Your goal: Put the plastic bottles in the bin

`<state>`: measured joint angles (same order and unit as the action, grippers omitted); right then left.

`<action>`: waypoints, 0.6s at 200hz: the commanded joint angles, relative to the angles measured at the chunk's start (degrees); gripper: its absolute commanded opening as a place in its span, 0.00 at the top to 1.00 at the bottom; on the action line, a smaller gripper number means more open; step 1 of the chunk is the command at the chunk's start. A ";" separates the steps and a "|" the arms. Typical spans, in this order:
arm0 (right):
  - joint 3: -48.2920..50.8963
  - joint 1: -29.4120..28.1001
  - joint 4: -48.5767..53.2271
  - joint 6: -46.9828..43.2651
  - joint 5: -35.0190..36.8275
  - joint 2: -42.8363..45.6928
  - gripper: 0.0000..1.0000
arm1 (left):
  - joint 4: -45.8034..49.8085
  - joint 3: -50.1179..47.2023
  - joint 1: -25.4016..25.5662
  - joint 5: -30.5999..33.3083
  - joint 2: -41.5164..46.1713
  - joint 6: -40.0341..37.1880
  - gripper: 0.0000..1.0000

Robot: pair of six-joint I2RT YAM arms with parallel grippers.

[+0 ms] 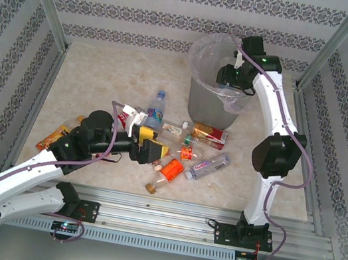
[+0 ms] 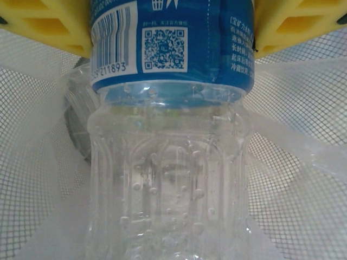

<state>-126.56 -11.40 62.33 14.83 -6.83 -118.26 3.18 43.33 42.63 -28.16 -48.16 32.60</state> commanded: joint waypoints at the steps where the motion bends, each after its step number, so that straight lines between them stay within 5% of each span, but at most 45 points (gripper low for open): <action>1: -1.78 -0.18 1.88 0.33 1.54 -0.18 0.36 | 1.24 2.32 1.61 1.65 0.25 -0.59 0.00; 120: 4.64 0.50 -1.89 -0.91 -1.14 11.36 0.22 | 0.73 1.27 5.43 6.94 -2.70 -0.76 0.00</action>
<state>-125.05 -11.35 62.06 14.61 -6.81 -113.36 3.90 44.14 46.92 -22.39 -50.83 32.58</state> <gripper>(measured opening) 0.781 0.999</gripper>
